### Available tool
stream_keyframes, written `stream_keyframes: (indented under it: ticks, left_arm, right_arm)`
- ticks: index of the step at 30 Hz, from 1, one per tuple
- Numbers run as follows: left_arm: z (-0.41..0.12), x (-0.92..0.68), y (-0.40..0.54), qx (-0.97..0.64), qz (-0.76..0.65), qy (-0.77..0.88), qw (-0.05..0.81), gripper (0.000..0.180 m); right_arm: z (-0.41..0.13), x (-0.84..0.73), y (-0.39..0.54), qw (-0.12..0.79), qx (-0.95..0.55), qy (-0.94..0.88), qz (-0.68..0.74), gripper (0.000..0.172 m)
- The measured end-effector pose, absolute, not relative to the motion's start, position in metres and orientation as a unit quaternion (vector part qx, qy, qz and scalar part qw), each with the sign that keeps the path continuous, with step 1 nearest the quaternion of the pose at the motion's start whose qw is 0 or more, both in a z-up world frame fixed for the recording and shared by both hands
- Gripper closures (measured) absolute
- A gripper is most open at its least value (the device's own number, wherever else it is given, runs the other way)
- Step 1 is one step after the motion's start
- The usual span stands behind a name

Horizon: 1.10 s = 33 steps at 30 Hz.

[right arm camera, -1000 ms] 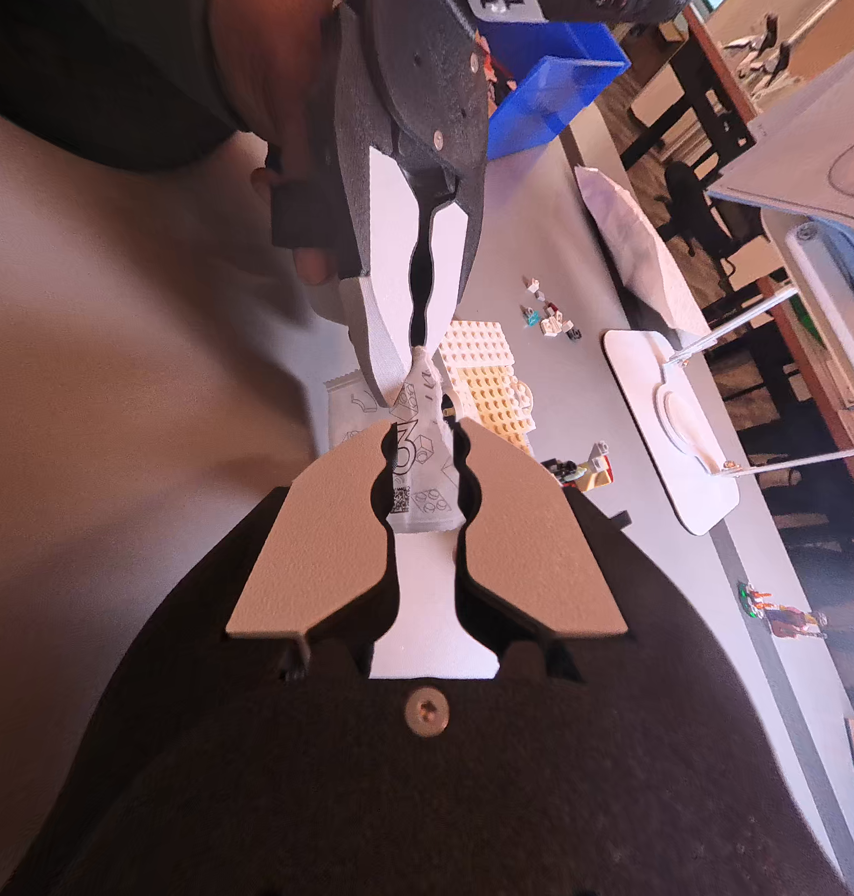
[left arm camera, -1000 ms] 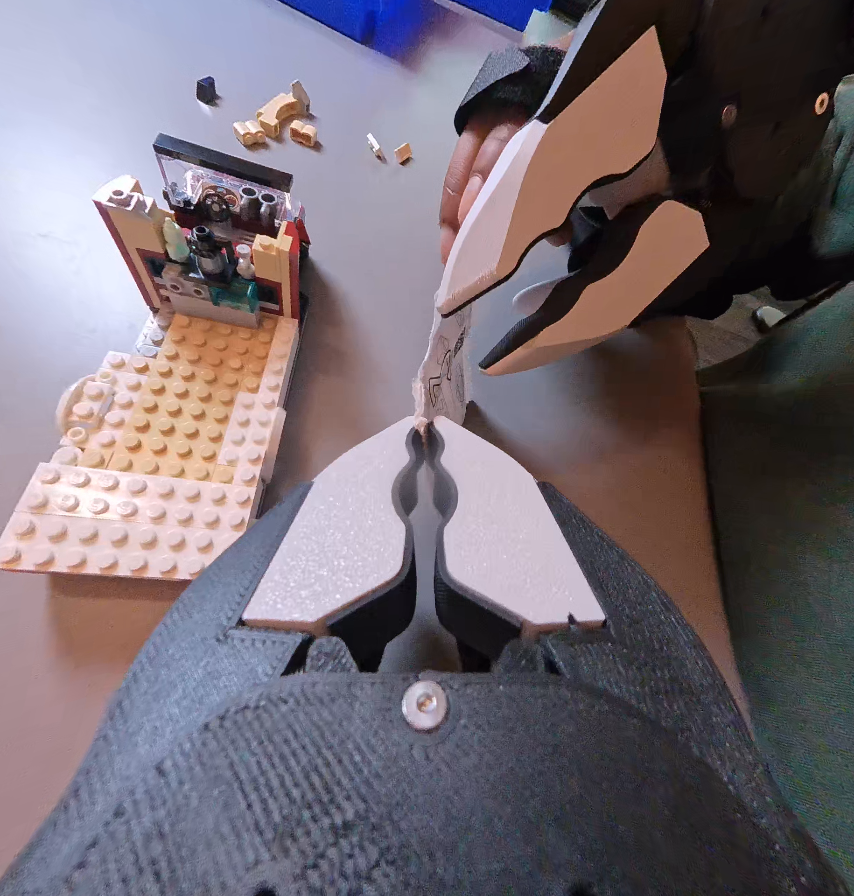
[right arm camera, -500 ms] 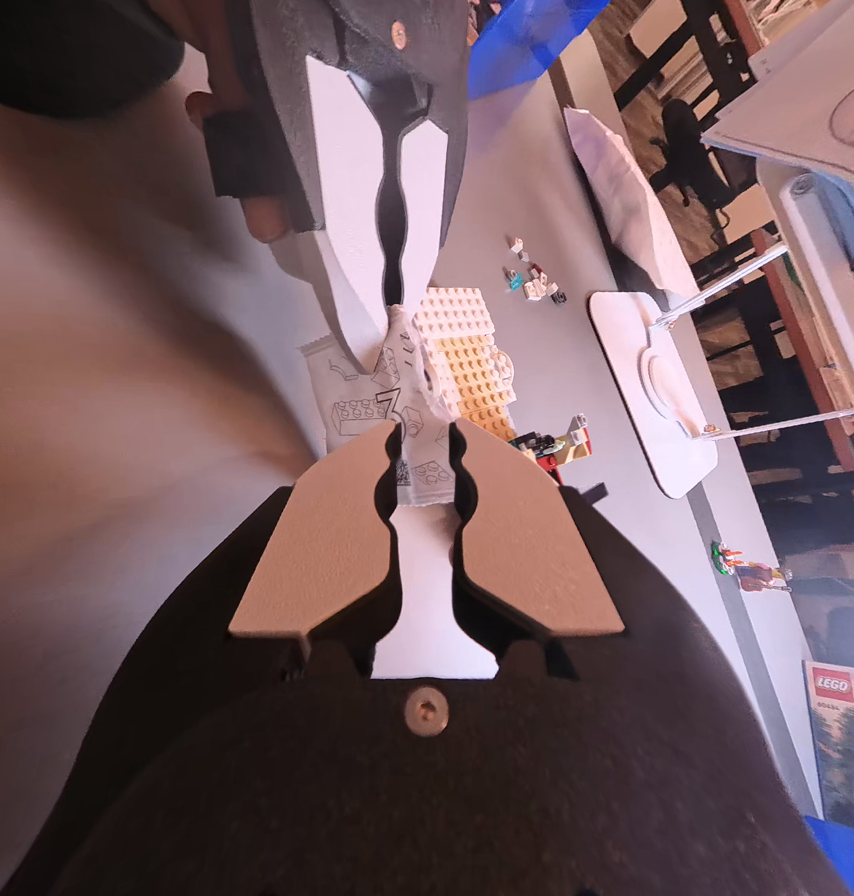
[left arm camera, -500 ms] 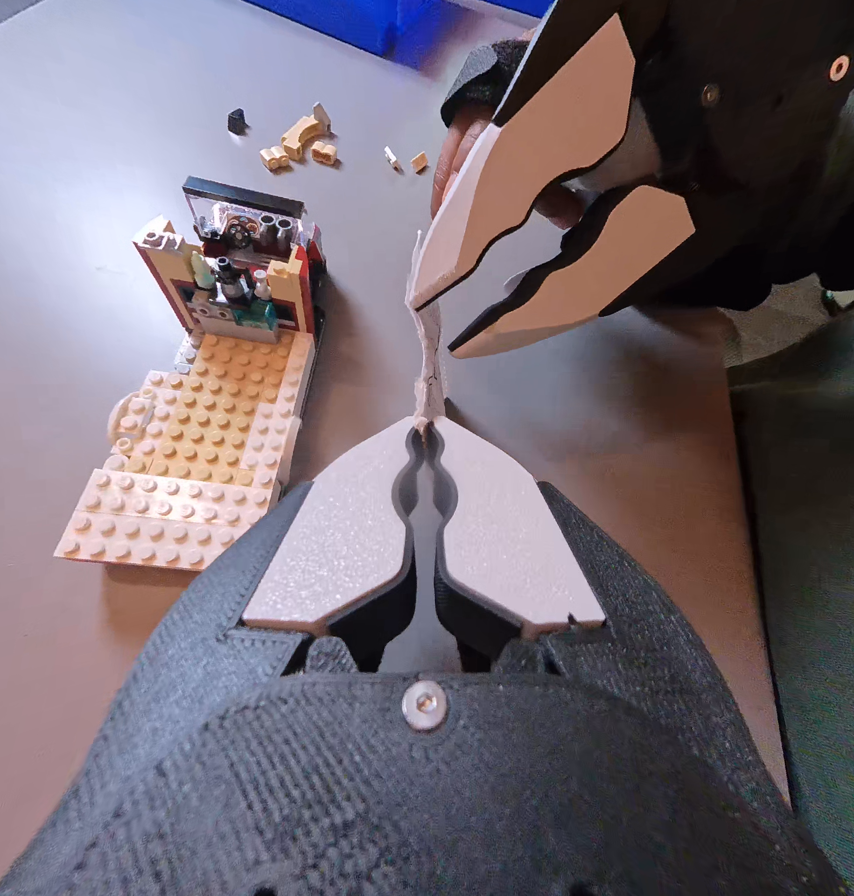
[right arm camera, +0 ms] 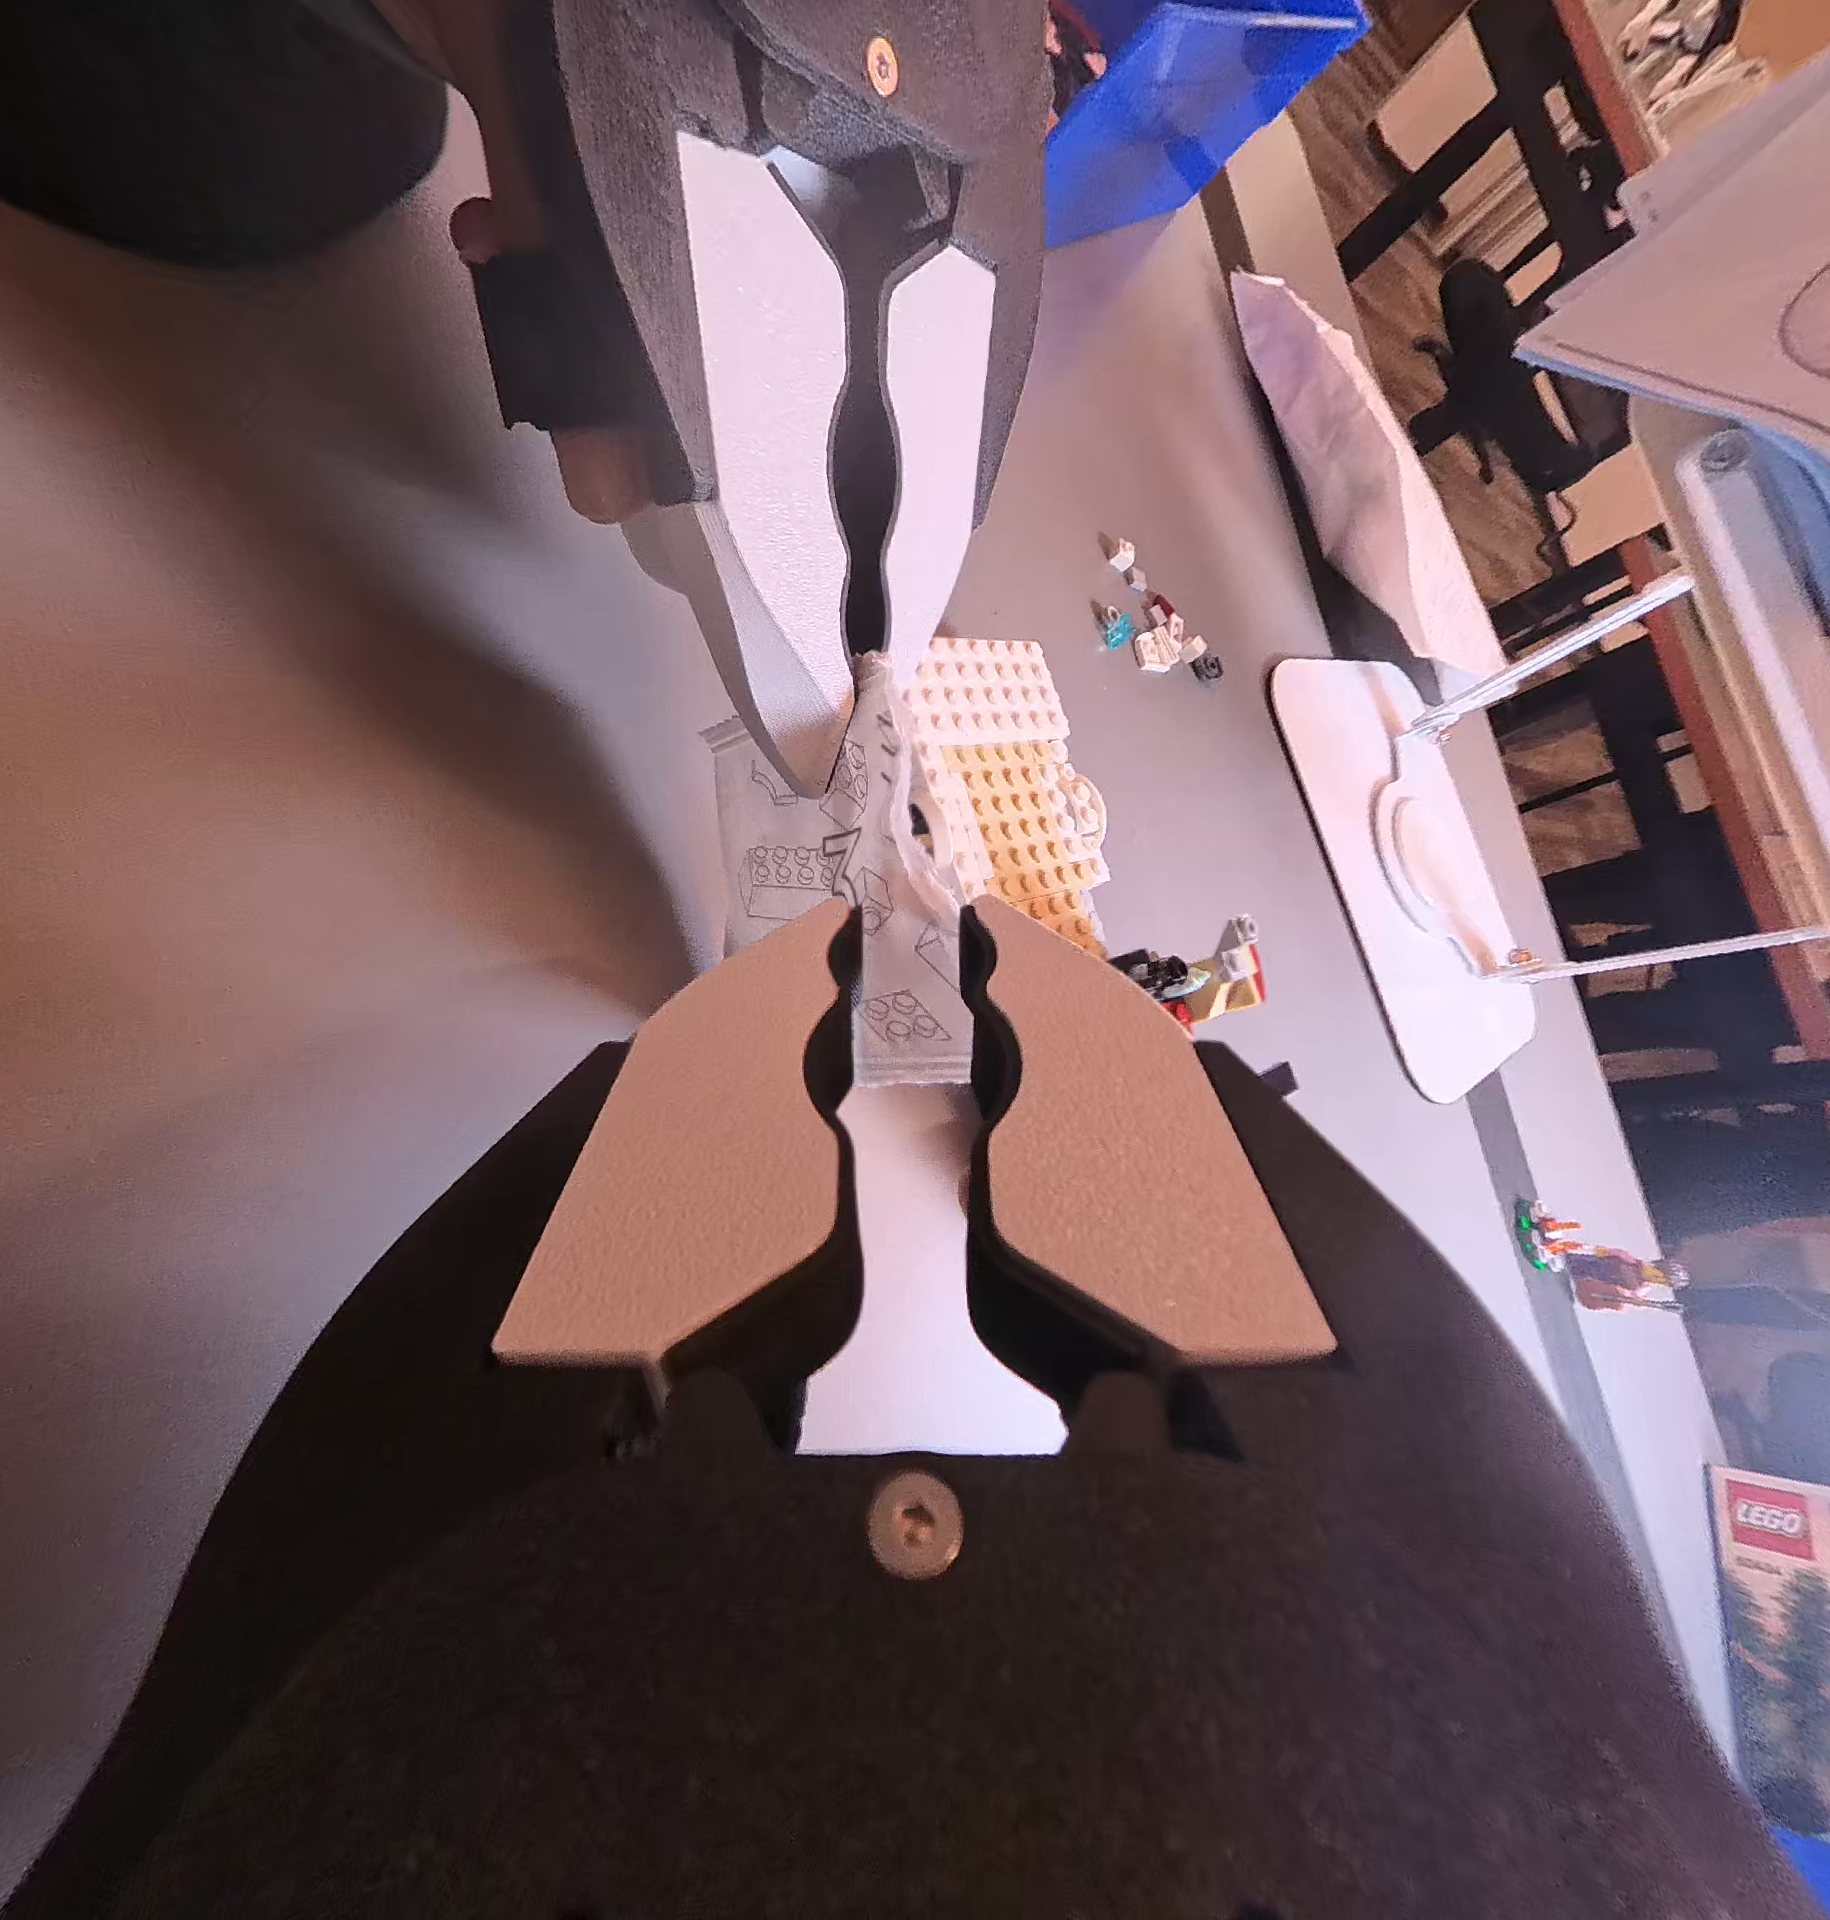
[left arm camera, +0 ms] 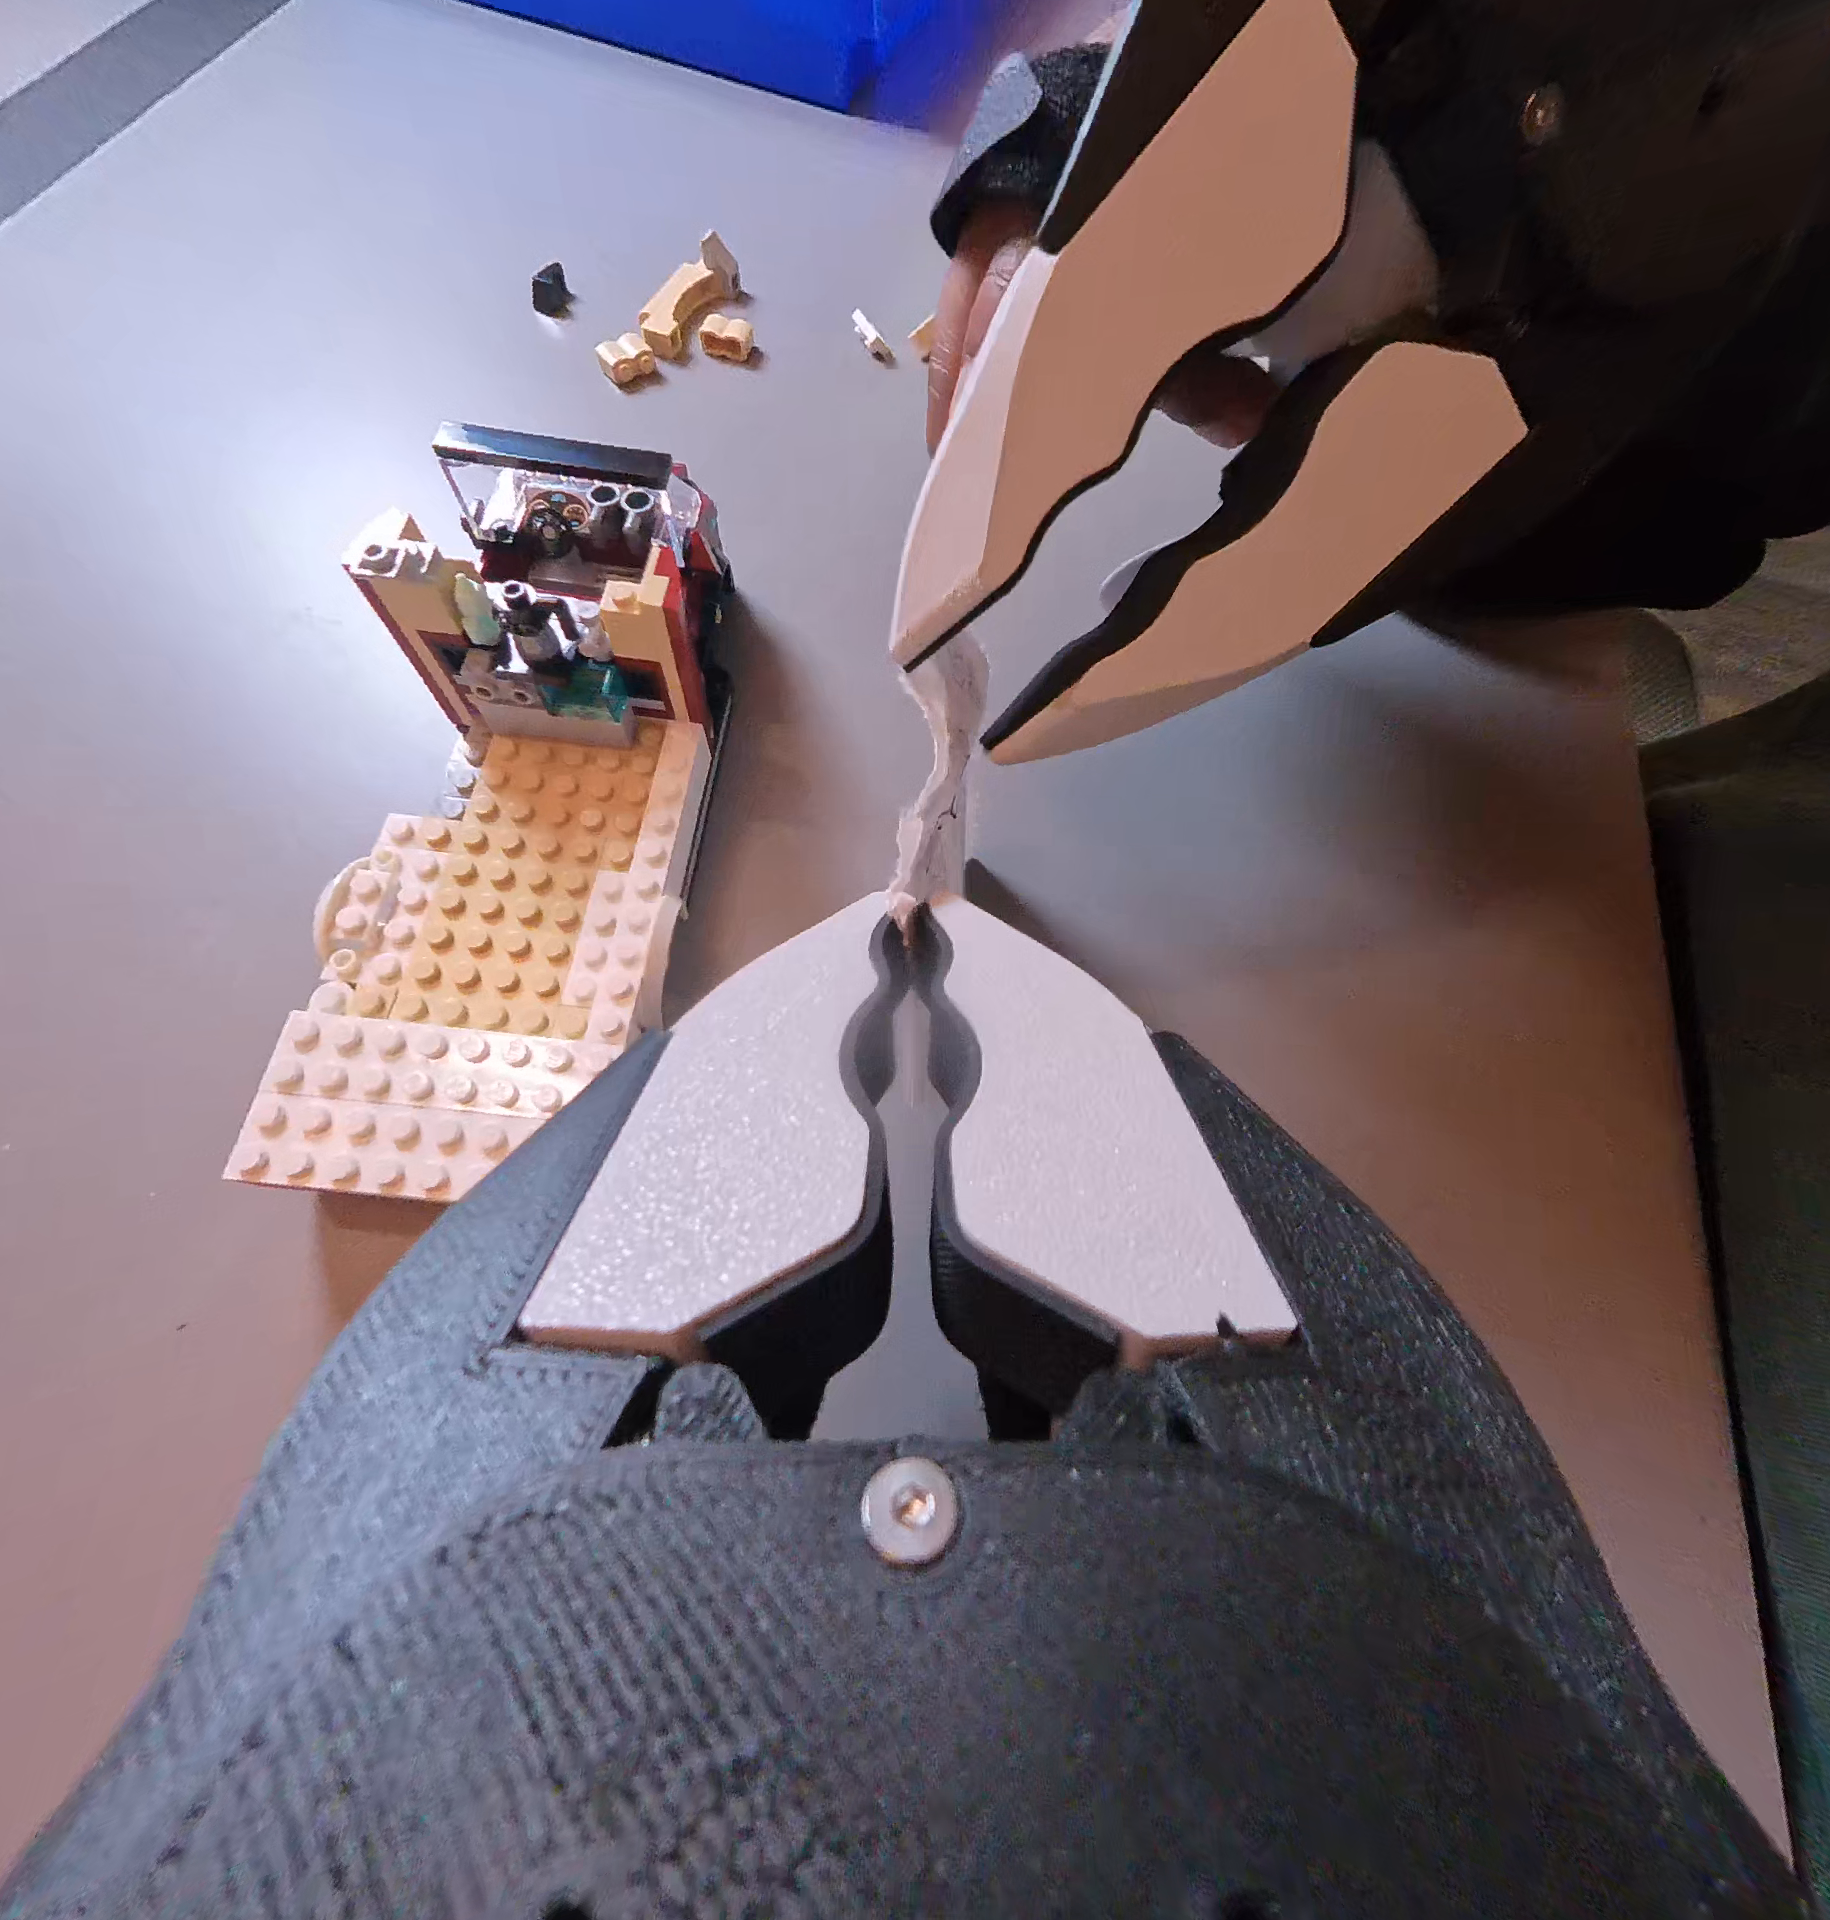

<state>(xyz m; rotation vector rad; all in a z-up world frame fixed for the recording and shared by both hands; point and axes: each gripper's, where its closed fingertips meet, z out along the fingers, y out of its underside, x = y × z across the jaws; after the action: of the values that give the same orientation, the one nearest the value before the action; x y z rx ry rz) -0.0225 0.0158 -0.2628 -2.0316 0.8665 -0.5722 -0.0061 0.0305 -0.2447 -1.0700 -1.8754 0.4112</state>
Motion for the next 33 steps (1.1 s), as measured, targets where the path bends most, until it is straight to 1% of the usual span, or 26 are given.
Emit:
stream_keyframes:
  ticks: [6,10,20,33]
  left_arm:
    - [-0.263,-0.026,0.018,-0.818,-0.231,0.326,0.413,0.180]
    - [-0.264,-0.028,0.018,-0.827,-0.238,0.311,0.403,0.180]
    - [-0.263,-0.026,0.016,-0.827,-0.257,0.305,0.397,0.180]
    - [-0.262,-0.024,0.013,-0.821,-0.243,0.325,0.401,0.180]
  right_arm:
    - [-0.241,-0.006,0.027,0.470,-0.409,-0.766,0.160,0.164]
    - [-0.238,-0.005,0.023,0.480,-0.388,-0.771,0.153,0.166]
    - [-0.239,-0.005,0.024,0.473,-0.396,-0.772,0.156,0.161]
    - [-0.242,-0.007,0.026,0.461,-0.400,-0.776,0.157,0.157]
